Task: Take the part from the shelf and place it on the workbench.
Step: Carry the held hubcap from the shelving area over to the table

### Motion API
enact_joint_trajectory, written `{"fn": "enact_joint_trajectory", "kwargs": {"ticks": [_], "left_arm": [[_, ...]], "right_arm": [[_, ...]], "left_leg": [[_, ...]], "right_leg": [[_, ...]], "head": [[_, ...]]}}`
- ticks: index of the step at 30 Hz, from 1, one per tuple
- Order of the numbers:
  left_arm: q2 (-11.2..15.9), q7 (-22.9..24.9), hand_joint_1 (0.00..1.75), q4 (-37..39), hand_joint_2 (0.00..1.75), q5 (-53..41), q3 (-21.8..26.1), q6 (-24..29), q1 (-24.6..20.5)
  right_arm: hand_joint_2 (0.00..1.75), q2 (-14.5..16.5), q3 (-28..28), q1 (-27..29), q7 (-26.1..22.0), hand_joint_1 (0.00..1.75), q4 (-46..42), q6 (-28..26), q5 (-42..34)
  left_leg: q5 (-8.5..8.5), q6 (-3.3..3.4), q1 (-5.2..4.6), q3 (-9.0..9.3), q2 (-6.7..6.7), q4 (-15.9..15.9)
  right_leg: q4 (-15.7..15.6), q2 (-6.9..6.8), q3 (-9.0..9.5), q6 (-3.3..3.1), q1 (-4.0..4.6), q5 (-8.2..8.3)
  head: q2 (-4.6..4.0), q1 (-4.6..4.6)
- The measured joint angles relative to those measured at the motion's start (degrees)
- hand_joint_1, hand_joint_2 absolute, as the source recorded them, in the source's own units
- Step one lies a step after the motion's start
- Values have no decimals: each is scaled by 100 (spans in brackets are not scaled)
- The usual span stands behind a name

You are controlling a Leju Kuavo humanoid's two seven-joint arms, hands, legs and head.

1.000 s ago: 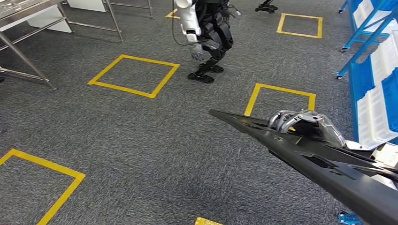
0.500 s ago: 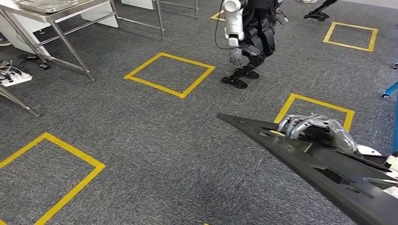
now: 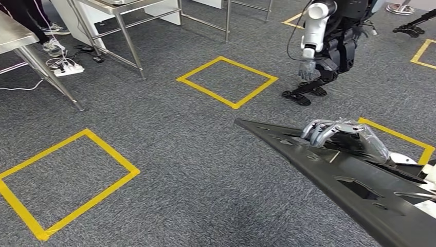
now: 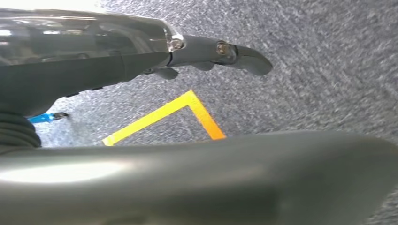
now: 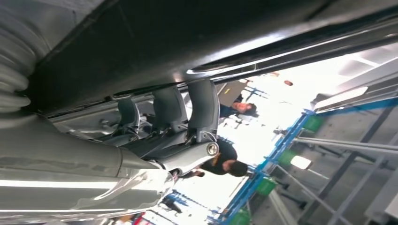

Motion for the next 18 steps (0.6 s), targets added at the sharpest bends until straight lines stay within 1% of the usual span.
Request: {"fn": "enact_joint_trajectory", "kwargs": {"ticks": [1, 2, 3, 4, 5, 6, 7, 8, 9, 10, 11, 12, 13, 15, 16, 17, 18], "left_arm": [[1, -5, 0, 0, 175, 3, 0, 0, -3], [1, -12, 0, 0, 175, 5, 0, 0, -17], [2, -18, 0, 0, 175, 7, 0, 0, -34], [2, -25, 0, 0, 175, 8, 0, 0, -54], [2, -32, 0, 0, 175, 9, 0, 0, -67], [2, -37, 0, 0, 175, 10, 0, 0, -70], [2, -42, 0, 0, 175, 11, 0, -1, -70], [1, -44, 0, 0, 175, 11, 0, -2, -68], [-1, -48, 0, 0, 175, 11, 0, -4, -66], [-7, -50, 0, 1, 175, 11, 0, -7, -69], [-13, -53, 0, 1, 175, 11, 0, -8, -76], [-18, -55, 0, 1, 175, 10, 0, -9, -79], [-22, -55, 0, 1, 175, 10, 0, -9, -76], [-20, -56, 0, 0, 175, 9, 0, -10, -53], [-20, -56, 0, 1, 175, 9, 0, -10, -44], [-19, -57, 0, 1, 175, 9, 0, -11, -46], [-17, -57, 0, 2, 175, 9, 0, -11, -58]], "right_arm": [[175, 5, 3, -32, 3, 175, 4, 2, 2], [175, 8, 3, -57, 5, 175, 9, 3, 5], [175, 8, 3, -71, 9, 175, 17, 3, 8], [175, 8, 3, -77, 14, 175, 28, 3, 10], [175, 8, 4, -79, 20, 175, 41, 3, 14], [175, 10, 8, -81, 27, 175, 54, 3, 18], [175, 11, 13, -85, 32, 175, 64, 3, 21], [175, 11, 15, -96, 36, 175, 72, 3, 24], [175, 11, 16, -114, 37, 175, 76, 2, 25], [175, 12, 17, -135, 37, 175, 81, 2, 24], [175, 12, 16, -154, 38, 175, 86, 2, 25], [175, 13, 17, -167, 39, 175, 91, 2, 26], [175, 15, 22, -178, 41, 175, 97, 2, 27], [175, 23, 37, -212, 44, 175, 102, 4, 30], [175, 30, 47, -235, 44, 175, 102, 4, 30], [175, 38, 55, -252, 43, 175, 102, 4, 30], [175, 46, 62, -261, 42, 175, 103, 4, 30]], "left_leg": [[3, 39, 10, 23, -56, -21], [6, 77, 27, 48, -113, -41], [6, 106, 40, 65, -172, -51], [-1, 129, 42, 72, -240, -51], [-8, 142, 38, 79, -314, -51], [-14, 148, 33, 89, -393, -49], [-22, 151, 30, 102, -472, -48], [-31, 148, 29, 121, -554, -46], [-43, 138, 30, 138, -634, -43], [-56, 123, 30, 145, -711, -34], [-66, 102, 35, 136, -788, -21], [-69, 75, 45, 117, -856, -15], [-66, 43, 59, 95, -923, -17], [-63, -22, 85, 73, -1035, -33], [-91, -54, 78, 60, -985, -3], [-163, -83, 69, 6, -866, 112], [-285, -112, 66, -105, -702, 339]], "right_leg": [[63, 113, -1, 19, -14, -63], [233, 276, -64, 29, -24, -175], [530, 467, -208, 27, -29, -329], [916, 592, -418, 21, -27, -495], [1289, 647, -641, 17, -24, -614], [1537, 668, -811, 14, -20, -639], [1583, 677, -890, 8, -17, -547], [1403, 693, -863, 0, -15, -344], [1053, 756, -756, -13, -15, -77], [691, 895, -637, -29, -20, 137], [370, 1026, -530, -43, -27, 277], [177, 1132, -464, -57, -26, 333], [109, 1178, -438, -74, -20, 312], [63, 1067, -401, -115, -18, 306], [47, 997, -378, -146, -30, 303], [30, 917, -353, -178, -45, 299], [18, 829, -327, -206, -56, 288]], "head": [[0, 1], [0, 4], [0, 8], [0, 11], [0, 15], [0, 15], [0, 15], [0, 15], [0, 15], [0, 14], [0, 15], [0, 14], [0, 14], [0, 13], [0, 11], [0, 9], [0, 9]]}}
